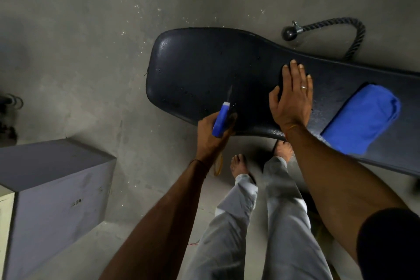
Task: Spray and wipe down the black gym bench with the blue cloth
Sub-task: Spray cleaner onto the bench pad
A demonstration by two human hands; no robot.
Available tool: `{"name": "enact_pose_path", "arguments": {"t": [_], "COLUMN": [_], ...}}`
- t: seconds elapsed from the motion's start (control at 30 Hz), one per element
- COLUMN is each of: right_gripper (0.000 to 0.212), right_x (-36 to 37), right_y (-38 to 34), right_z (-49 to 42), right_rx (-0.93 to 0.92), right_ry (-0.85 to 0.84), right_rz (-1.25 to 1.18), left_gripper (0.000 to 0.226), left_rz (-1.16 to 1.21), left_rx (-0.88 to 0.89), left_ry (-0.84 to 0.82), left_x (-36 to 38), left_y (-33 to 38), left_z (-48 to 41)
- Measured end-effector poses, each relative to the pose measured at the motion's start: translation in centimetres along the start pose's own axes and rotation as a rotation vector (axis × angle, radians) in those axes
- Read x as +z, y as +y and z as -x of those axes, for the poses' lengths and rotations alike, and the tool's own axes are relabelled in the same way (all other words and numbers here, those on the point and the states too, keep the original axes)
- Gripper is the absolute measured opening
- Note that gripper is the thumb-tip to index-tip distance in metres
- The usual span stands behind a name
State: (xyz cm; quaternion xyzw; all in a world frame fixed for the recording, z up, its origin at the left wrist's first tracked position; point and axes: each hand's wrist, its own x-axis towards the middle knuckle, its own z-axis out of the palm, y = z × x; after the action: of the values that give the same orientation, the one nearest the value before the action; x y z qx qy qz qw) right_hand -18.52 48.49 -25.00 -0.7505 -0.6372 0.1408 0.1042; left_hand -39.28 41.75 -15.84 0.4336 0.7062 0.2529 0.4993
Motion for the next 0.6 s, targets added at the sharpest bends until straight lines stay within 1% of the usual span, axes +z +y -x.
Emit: {"name": "enact_pose_path", "arguments": {"t": [0.1,0.13,0.23,0.3,0.43,0.53,0.6], "right_gripper": [0.059,0.059,0.058,0.057,0.053,0.045,0.041], "right_x": [0.2,0.2,0.1,0.0,-0.9,-2.2,-3.2], "right_y": [0.1,0.1,0.3,0.5,0.9,1.4,1.3], "right_z": [0.0,0.0,0.1,0.2,0.4,1.8,4.1], "right_rx": [-0.002,-0.003,-0.009,-0.018,-0.017,0.045,0.096], "right_ry": [-0.001,0.003,0.009,0.009,-0.019,-0.046,-0.041], "right_rz": [-0.001,-0.01,-0.05,-0.08,-0.214,-0.342,-0.397], "left_gripper": [0.034,0.031,0.014,0.011,0.026,0.026,0.026], "left_rz": [-0.009,0.004,0.043,0.069,0.103,0.117,0.146], "left_rx": [-0.009,-0.01,0.011,0.035,0.086,0.1,0.089], "left_ry": [0.034,0.025,-0.028,-0.051,-0.026,-0.033,0.002], "left_x": [0.8,1.0,1.4,1.7,2.3,2.7,3.1], "left_y": [-0.6,-0.8,-0.9,-0.4,1.3,3.2,4.8], "left_z": [0.4,0.5,1.2,1.6,1.9,2.1,2.3]}}
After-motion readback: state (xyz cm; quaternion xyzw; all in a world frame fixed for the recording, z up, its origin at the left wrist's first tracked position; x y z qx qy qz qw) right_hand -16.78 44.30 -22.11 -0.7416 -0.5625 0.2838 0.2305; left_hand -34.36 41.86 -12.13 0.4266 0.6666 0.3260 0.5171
